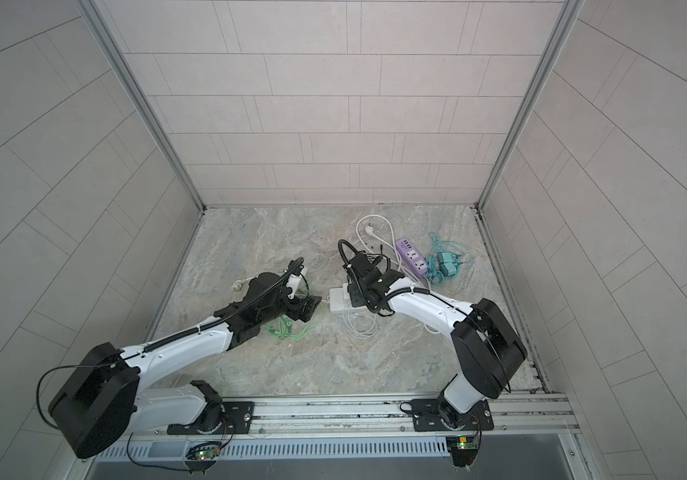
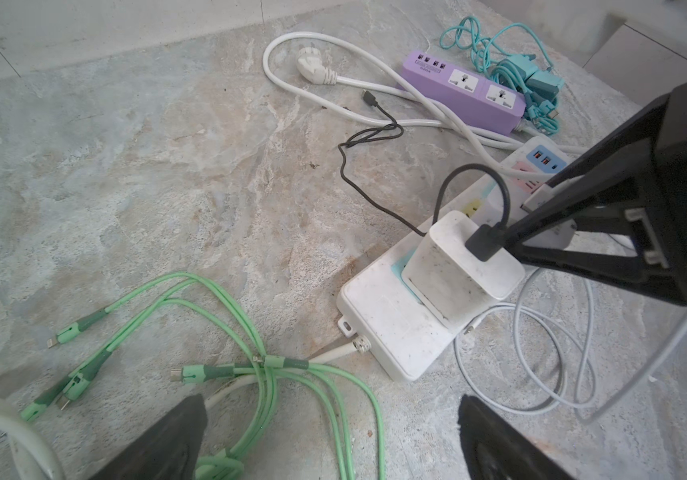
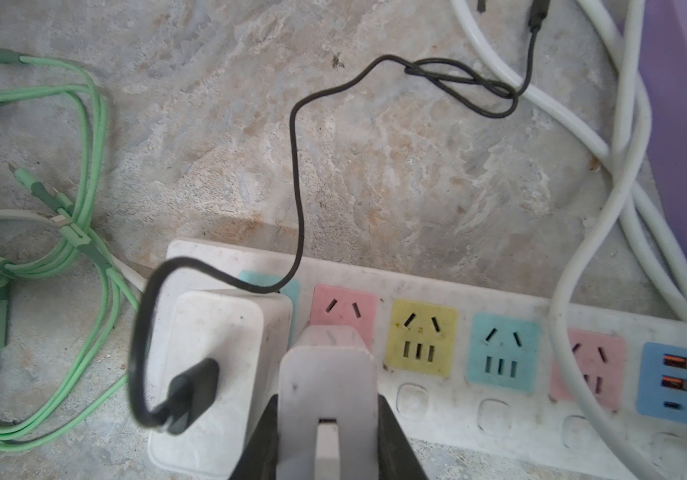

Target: Insert the plug

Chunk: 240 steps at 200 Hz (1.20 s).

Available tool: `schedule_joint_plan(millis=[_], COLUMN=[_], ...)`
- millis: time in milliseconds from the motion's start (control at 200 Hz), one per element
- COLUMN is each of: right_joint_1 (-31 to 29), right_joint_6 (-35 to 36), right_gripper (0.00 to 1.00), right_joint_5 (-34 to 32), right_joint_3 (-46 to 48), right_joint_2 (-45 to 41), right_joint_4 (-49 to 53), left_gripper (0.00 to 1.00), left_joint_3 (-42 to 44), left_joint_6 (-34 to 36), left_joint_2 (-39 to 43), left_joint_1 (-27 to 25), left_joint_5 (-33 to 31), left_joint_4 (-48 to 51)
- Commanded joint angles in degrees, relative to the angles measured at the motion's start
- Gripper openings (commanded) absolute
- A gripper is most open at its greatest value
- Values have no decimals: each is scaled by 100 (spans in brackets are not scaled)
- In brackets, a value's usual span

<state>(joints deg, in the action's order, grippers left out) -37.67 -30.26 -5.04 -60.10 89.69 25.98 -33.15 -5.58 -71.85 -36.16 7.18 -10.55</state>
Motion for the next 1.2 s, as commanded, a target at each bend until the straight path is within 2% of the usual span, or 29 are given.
schedule_joint_plan(millis=[0, 120, 350, 555, 721, 816, 1021, 1196], right_joint_1=[47, 44, 44, 54, 33, 32, 36, -192], right_joint_6=[-77, -63, 23, 130, -87, -141, -148, -129], right_gripper=[17, 17, 17, 17, 15, 16, 16, 17], right_joint_5=[-170, -221, 150, -31, -21, 3, 180, 317], right_joint_3=[-72, -90, -204, -255, 289, 314, 80, -611], right_joint_2=[136, 220, 469, 772, 844, 1035, 1418, 1579], right_joint_4=[145, 140, 281, 712, 243, 244, 240, 541], left_gripper=[100, 100, 100, 100, 100, 100, 100, 100], left_joint_3=[55, 88, 107, 138, 212, 225, 248, 142], left_joint_6=[16, 16, 51, 53, -26, -189, -541, -1074], left_joint_2=[146, 195, 307, 449, 779, 1000, 1460, 1723], left_joint_1=[-26, -23, -23, -29, -28, -14, 79, 533], left_joint_5=[-60, -72, -133, -200, -475, -852, -2083, -2772], left_joint_4=[-1, 17, 51, 76, 117, 279, 778, 1339])
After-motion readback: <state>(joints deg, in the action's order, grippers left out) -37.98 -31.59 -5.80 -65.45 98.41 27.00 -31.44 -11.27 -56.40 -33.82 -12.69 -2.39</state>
